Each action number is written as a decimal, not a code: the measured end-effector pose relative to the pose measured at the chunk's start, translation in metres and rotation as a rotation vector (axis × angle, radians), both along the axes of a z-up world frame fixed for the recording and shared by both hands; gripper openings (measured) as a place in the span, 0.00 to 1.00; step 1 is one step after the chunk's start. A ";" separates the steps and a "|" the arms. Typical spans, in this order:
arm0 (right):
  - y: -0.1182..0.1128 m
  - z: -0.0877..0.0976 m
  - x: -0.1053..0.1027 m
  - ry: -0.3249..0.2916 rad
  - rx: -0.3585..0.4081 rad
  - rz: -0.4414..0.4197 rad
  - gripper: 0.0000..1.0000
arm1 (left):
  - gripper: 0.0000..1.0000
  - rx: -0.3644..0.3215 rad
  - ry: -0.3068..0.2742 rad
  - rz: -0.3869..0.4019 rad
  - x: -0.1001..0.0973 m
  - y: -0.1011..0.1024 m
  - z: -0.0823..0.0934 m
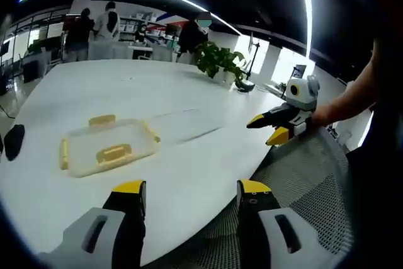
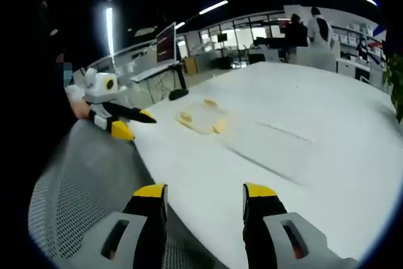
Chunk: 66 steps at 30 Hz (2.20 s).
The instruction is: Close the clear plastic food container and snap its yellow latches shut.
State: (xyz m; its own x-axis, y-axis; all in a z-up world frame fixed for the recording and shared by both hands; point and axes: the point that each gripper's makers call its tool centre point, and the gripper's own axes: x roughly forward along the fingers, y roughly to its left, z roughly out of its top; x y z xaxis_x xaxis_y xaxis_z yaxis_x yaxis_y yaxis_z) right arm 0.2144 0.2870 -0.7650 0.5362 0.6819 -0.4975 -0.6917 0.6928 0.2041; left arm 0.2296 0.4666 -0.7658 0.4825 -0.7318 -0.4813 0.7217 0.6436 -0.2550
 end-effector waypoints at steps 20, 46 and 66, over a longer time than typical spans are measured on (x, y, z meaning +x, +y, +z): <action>-0.002 -0.001 0.002 0.008 0.004 -0.012 0.46 | 0.58 -0.005 0.020 0.003 0.000 0.001 -0.002; 0.001 0.002 0.001 -0.005 -0.005 0.000 0.45 | 0.57 -0.002 0.025 0.024 0.002 0.004 -0.003; 0.032 0.045 0.023 -0.104 0.062 0.068 0.45 | 0.55 0.018 0.007 0.016 0.009 0.006 0.011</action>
